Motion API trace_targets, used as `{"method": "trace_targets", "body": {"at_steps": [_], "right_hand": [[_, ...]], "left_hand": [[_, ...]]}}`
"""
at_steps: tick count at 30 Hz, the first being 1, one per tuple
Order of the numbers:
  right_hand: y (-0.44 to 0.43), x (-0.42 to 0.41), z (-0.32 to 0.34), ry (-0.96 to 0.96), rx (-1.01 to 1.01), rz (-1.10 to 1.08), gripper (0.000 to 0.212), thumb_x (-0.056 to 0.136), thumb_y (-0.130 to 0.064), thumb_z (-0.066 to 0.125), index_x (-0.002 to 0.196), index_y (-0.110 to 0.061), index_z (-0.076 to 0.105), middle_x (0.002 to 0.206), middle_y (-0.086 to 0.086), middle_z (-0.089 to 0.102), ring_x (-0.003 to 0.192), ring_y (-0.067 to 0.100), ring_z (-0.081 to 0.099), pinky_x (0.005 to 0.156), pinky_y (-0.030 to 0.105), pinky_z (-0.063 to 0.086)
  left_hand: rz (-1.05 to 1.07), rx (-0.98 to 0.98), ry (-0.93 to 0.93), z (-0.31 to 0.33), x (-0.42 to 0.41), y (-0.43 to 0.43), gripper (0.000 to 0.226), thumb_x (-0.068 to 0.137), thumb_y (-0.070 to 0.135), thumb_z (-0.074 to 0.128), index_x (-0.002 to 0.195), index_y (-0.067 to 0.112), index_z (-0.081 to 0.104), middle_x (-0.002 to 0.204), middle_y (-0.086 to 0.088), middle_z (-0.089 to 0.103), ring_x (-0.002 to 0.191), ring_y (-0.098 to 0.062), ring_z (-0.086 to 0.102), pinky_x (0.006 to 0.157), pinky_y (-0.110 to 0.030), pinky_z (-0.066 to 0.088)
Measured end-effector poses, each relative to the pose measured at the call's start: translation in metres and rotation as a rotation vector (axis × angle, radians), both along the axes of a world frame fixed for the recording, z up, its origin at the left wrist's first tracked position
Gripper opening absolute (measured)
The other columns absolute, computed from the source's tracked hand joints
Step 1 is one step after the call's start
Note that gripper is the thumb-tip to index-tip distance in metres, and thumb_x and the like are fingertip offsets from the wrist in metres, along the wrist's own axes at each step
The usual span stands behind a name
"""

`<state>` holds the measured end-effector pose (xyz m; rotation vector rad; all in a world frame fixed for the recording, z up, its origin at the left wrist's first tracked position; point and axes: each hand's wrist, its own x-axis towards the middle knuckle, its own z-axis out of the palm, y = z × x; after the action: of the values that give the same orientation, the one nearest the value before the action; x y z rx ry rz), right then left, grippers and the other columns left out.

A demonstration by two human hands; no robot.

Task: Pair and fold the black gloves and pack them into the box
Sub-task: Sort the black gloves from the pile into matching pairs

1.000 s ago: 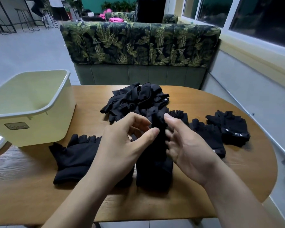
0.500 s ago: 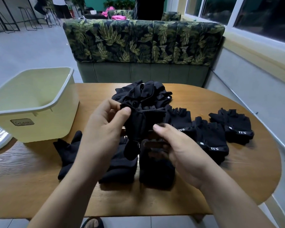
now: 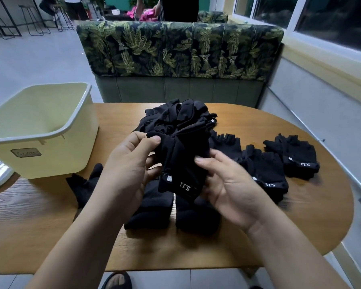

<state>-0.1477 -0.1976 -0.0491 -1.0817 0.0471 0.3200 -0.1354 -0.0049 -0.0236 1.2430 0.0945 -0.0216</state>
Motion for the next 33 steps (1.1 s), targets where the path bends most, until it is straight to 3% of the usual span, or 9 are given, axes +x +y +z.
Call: {"method": "trace_targets", "body": {"at_steps": [4,11,14,16,19,23,26,30,33], "right_hand": [[-0.026,0.008,0.005,-0.13,-0.166,-0.186,0.035,0.1,0.001,0.061,0.133,-0.012,0.062,0.121,0.009,0.079,0.102,0.026,0.075,0.074,0.038,0.057],[-0.062,0.006,0.018,-0.169,-0.22,-0.322,0.027,0.103,0.003,0.058,0.126,-0.01,0.062,0.082,0.0,0.076,0.052,0.004,0.064,0.042,0.017,0.047],[-0.066,0.001,0.014,-0.162,-0.289,-0.266,0.032,0.102,-0.001,0.06,0.132,-0.012,0.063,0.109,0.013,0.08,0.081,0.021,0.075,0.063,0.033,0.062],[-0.068,-0.004,0.011,-0.149,-0.308,-0.235,0.034,0.102,-0.004,0.061,0.134,-0.015,0.063,0.121,0.015,0.078,0.098,0.029,0.073,0.081,0.046,0.059],[-0.071,-0.006,0.009,-0.099,-0.221,-0.163,0.037,0.101,-0.005,0.061,0.137,-0.014,0.064,0.13,0.015,0.074,0.106,0.033,0.069,0.094,0.048,0.053],[-0.067,-0.01,0.003,-0.023,-0.086,-0.041,0.038,0.1,-0.005,0.059,0.137,-0.012,0.064,0.126,0.01,0.076,0.078,0.013,0.076,0.072,0.029,0.065],[-0.059,-0.011,-0.007,-0.001,-0.152,0.026,0.037,0.102,-0.004,0.059,0.139,-0.013,0.063,0.131,0.01,0.075,0.081,0.013,0.076,0.061,0.022,0.06],[-0.054,-0.009,-0.021,-0.017,-0.411,-0.078,0.04,0.103,-0.002,0.063,0.139,-0.019,0.058,0.117,0.007,0.08,0.099,0.025,0.078,0.066,0.028,0.058],[-0.048,-0.009,-0.029,-0.07,-0.678,-0.133,0.048,0.1,-0.005,0.068,0.14,-0.028,0.055,0.103,0.003,0.081,0.086,0.031,0.077,0.067,0.036,0.057]], "left_hand": [[-0.034,0.115,-0.013,-0.006,-0.002,0.001,0.013,0.102,0.013,0.066,0.09,0.016,0.062,0.091,-0.007,0.071,0.084,-0.023,0.07,0.065,-0.027,0.06],[-0.172,0.11,-0.015,-0.007,-0.008,-0.01,0.011,0.11,0.009,0.051,0.115,0.008,0.062,0.11,-0.016,0.08,0.101,-0.03,0.08,0.085,-0.032,0.064],[-0.162,0.15,0.013,-0.012,-0.006,-0.01,0.013,0.109,0.006,0.052,0.119,0.007,0.061,0.111,-0.016,0.079,0.099,-0.028,0.08,0.077,-0.027,0.065],[-0.135,0.22,0.022,-0.016,-0.004,-0.008,0.016,0.107,0.007,0.057,0.122,0.008,0.061,0.111,-0.015,0.079,0.097,-0.026,0.08,0.073,-0.028,0.062],[-0.11,0.3,0.022,-0.021,-0.002,-0.007,0.019,0.106,0.014,0.061,0.124,0.014,0.06,0.114,-0.012,0.078,0.1,-0.023,0.08,0.078,-0.031,0.059],[-0.29,0.14,0.147,-0.028,-0.007,-0.015,0.038,0.097,0.028,0.071,0.132,0.016,0.061,0.123,-0.012,0.074,0.105,-0.023,0.078,0.085,-0.033,0.063],[-0.354,0.079,0.147,-0.034,-0.01,-0.014,0.053,0.086,0.025,0.079,0.135,0.02,0.062,0.117,-0.004,0.074,0.107,-0.017,0.076,0.083,-0.03,0.061],[-0.238,0.428,0.064,-0.044,-0.007,-0.006,0.04,0.092,0.011,0.081,0.126,0.027,0.065,0.093,-0.001,0.071,0.076,-0.009,0.067,0.068,-0.026,0.055],[-0.135,0.713,-0.045,-0.055,-0.002,-0.003,0.038,0.091,0.017,0.082,0.118,0.036,0.063,0.096,0.002,0.073,0.08,-0.012,0.072,0.076,-0.033,0.059]]}}
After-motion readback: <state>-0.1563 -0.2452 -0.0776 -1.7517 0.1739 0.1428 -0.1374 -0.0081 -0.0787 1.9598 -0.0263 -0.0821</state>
